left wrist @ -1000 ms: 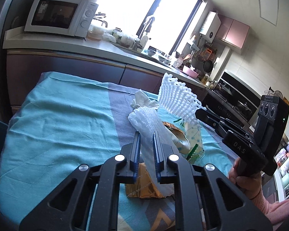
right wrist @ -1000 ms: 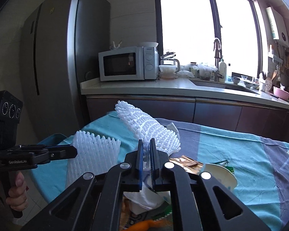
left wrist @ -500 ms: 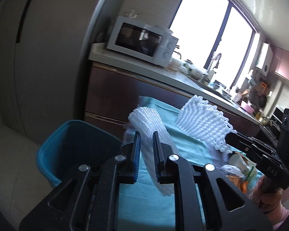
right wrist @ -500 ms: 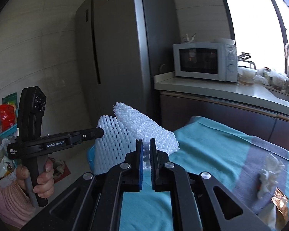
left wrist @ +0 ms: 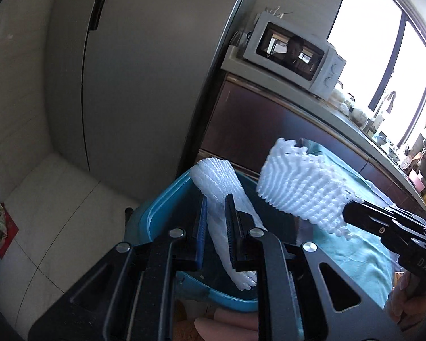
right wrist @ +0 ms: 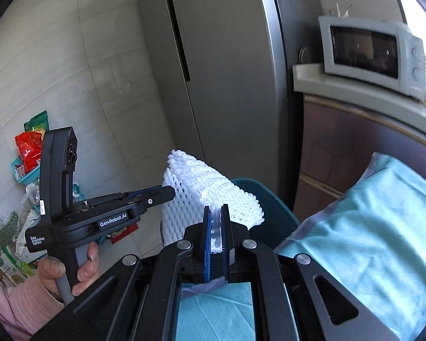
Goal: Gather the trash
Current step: 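Carry the foam nets to the teal bin and open both grippers, then grasp the gold wrapper with the left gripper while the right grasps the paper cup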
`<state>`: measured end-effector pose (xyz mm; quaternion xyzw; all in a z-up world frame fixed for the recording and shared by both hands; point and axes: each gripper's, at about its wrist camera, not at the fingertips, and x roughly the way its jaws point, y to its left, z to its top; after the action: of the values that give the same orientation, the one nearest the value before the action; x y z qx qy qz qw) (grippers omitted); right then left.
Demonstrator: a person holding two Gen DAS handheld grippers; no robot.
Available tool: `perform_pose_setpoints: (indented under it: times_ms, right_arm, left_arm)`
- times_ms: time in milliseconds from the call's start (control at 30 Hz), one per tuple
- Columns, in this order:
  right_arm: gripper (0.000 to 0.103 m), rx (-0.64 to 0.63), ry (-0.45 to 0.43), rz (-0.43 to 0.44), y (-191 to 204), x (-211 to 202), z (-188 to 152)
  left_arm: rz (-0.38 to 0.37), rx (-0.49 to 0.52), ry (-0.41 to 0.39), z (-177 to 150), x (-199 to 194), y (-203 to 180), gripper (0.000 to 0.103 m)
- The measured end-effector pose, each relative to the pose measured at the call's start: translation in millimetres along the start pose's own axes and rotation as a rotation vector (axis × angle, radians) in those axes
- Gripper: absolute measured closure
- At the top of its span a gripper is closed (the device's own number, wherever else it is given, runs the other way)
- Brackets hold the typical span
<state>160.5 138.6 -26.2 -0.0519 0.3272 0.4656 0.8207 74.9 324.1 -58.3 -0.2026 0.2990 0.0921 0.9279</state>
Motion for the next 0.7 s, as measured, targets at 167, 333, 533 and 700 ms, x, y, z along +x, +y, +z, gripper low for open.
perform_pose_setpoints:
  times_ms: [167, 333, 533, 700]
  right_arm:
    - [0.094, 0.074, 0.090, 0.008, -3, 30, -2]
    - [0.088, 0.151, 0.155, -0.034, -13, 56, -4]
    - [0.070, 0.175, 0.126, -0.056, -13, 41, -8]
    - [0.070, 0.188, 0.078, -0.040, -19, 17, -13]
  left_arm:
    - [0.021, 0.009, 0.038, 0, 25, 3, 0.086]
    - [0.035, 0.015, 0.086, -2, 51, -2, 0.078]
    - [0.039, -0.012, 0.115, -5, 69, 1, 0.069]
    - [0.028, 0.025, 0.041, -14, 47, -10, 0.060]
